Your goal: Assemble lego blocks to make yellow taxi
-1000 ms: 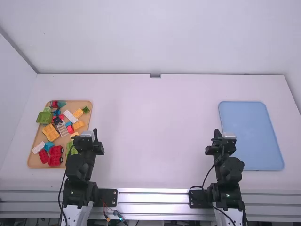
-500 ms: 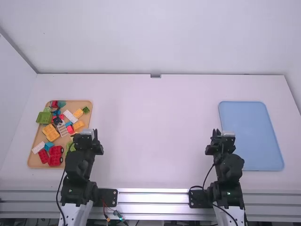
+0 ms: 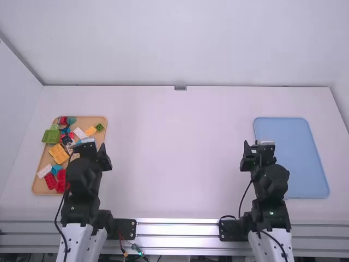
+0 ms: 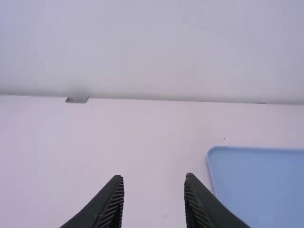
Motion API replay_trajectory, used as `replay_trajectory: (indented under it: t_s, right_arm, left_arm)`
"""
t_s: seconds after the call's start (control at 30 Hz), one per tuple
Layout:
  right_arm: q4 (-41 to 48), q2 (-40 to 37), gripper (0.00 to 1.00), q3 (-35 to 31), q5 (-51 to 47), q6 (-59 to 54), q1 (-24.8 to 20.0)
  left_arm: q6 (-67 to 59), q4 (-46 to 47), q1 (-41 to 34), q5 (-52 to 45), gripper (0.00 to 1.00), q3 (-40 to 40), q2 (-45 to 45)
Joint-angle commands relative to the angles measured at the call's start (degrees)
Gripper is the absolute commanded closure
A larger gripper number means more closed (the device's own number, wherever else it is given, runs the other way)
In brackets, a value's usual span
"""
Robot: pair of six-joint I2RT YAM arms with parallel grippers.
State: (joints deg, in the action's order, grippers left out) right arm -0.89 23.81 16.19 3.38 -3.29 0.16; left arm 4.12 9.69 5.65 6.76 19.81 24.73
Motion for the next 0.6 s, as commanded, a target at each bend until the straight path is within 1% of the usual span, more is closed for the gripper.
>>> replay_trajectory:
  t_s: [0.0,0.17,0.2,0.23,0.3,0.33,0.47,0.57]
  right_arm:
    - [-0.45,3.26,0.59,4.22,1.02,-0.76,0.56]
    - [-0.71,9.26,0.50,8.65,2.01,-1.60,0.63]
    - [-0.78,11.85,0.46,10.58,2.43,-1.93,0.75]
    - [-0.80,12.18,0.46,10.83,2.48,-1.99,0.76]
    - [-0.98,15.73,0.41,13.45,3.03,-2.51,0.77]
    - [-0.99,16.06,0.40,13.70,3.08,-2.55,0.78]
    - [-1.23,21.26,0.32,17.55,3.96,-3.16,0.94]
    - [-1.34,25.00,0.27,20.31,4.56,-3.66,1.02]
  left_arm:
    - [2.03,0.95,2.14,1.73,0.60,4.15,3.22]
    - [2.18,3.38,7.11,0.02,0.51,9.47,9.99]
    - [2.39,4.65,10.06,-1.73,0.47,12.05,13.61]
    - [2.46,4.84,10.39,-1.84,0.46,12.41,14.07]
    - [3.12,8.05,14.92,-2.99,0.41,17.23,20.05]
    - [3.19,8.58,15.42,-3.01,0.41,17.84,20.77]
    - [4.15,16.39,21.58,-3.38,0.33,28.30,32.33]
    - [4.76,22.98,25.46,-2.64,0.27,37.90,42.94]
